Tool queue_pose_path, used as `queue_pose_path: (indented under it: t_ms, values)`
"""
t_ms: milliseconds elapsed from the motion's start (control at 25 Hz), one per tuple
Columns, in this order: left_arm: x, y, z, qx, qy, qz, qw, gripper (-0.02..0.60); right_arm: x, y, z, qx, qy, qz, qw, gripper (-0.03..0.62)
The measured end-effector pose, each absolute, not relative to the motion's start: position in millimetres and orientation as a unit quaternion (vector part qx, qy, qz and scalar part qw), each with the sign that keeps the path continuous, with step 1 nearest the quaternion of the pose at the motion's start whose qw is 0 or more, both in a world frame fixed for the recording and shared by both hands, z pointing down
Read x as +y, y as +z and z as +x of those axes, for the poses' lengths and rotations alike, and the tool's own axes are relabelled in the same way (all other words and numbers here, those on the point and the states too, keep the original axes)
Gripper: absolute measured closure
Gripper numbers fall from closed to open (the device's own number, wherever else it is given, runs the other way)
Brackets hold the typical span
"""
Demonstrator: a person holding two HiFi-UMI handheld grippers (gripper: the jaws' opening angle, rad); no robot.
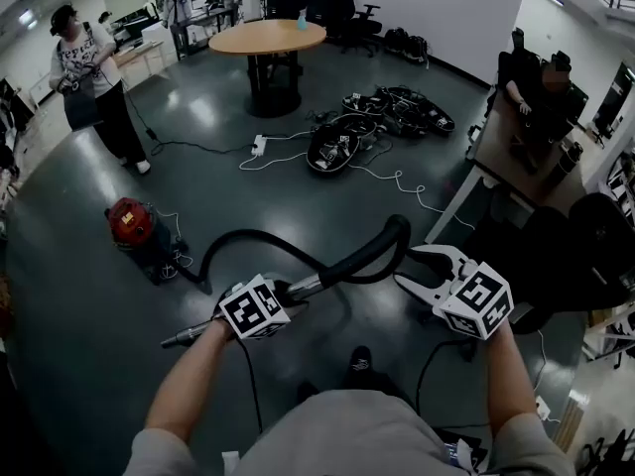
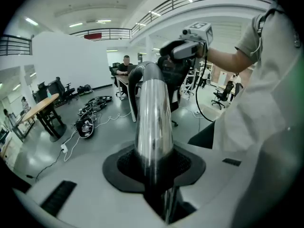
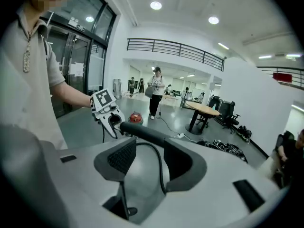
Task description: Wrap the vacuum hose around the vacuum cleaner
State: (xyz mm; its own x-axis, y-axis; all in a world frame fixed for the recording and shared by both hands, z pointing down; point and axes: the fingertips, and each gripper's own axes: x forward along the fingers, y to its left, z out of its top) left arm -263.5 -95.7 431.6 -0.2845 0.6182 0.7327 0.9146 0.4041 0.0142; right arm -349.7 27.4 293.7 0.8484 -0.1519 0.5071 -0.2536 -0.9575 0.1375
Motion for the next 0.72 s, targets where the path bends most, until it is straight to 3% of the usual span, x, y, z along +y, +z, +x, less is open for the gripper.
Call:
queue_pose_path:
  t_ms: [240,640,720]
  values:
    - [-92,408,-215,-0.730,-0.216,-0.585,0.281,0.454,26,325,-326,-0.156,0.236,0.959,0.002,0.410]
    - [-50,379,-178,-0.667,-0.213,-0.684,0.206,0.454,-11,301,-203,-0.319,0.123,0.920,-0.193,0.408]
    - [-42,377,-172,-0.656,-0.212,-0.696,0.201,0.454,-16,291,-181,-0.335,0.102,0.905,-0.239,0.346]
